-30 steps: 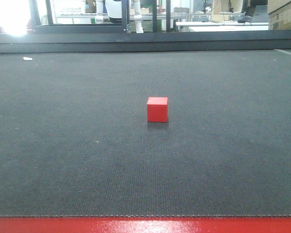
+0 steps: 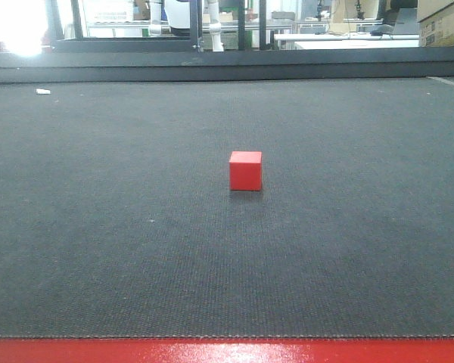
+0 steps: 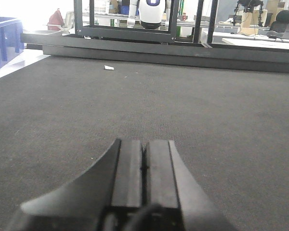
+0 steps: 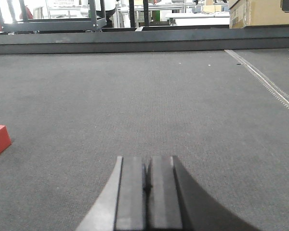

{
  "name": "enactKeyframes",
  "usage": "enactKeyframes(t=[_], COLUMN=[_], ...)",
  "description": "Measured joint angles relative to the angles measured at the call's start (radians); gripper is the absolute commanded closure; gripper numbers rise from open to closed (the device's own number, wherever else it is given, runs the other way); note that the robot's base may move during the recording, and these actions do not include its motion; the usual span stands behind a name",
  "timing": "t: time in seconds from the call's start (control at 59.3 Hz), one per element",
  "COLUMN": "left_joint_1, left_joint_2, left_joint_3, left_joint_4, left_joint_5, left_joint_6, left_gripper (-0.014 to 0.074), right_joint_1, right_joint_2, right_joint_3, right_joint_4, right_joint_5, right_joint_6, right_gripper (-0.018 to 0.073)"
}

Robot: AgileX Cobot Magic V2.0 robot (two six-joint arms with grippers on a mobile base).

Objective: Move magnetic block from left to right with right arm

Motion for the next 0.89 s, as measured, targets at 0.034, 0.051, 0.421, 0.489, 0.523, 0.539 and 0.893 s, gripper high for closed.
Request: enactKeyframes(t=[0.034,0.051,0.421,0.489,0.523,0.539,0.893], left_joint_1=[0.0,0.0,0.0,0.0,0.0,0.0,0.0], left_joint_2=[0.0,0.0,0.0,0.0,0.0,0.0,0.0], left_joint_3=[0.0,0.0,0.0,0.0,0.0,0.0,0.0], left_joint_4=[0.0,0.0,0.0,0.0,0.0,0.0,0.0], left_joint_5=[0.0,0.0,0.0,0.0,0.0,0.0,0.0], left_joint_6=[0.0,0.0,0.0,0.0,0.0,0.0,0.0], left_gripper=[0.0713,0.0713,0.0713,0.0713,0.0713,0.0713,0.0713], right_joint_1=[0.0,0.0,0.0,0.0,0.0,0.0,0.0], right_joint_2=[0.0,0.0,0.0,0.0,0.0,0.0,0.064], right_joint_3=[0.0,0.0,0.0,0.0,0.0,0.0,-0.253], right_joint_4=[0.0,0.0,0.0,0.0,0.0,0.0,0.0], right_joint_5=[0.0,0.0,-0.025,-0.07,-0.095,-0.105,-0.045], right_joint_6=[0.0,0.0,0.0,0.0,0.0,0.0,0.0], right_gripper=[0.0491,0.0491,0.0491,0.0491,0.0491,0.0491,0.038])
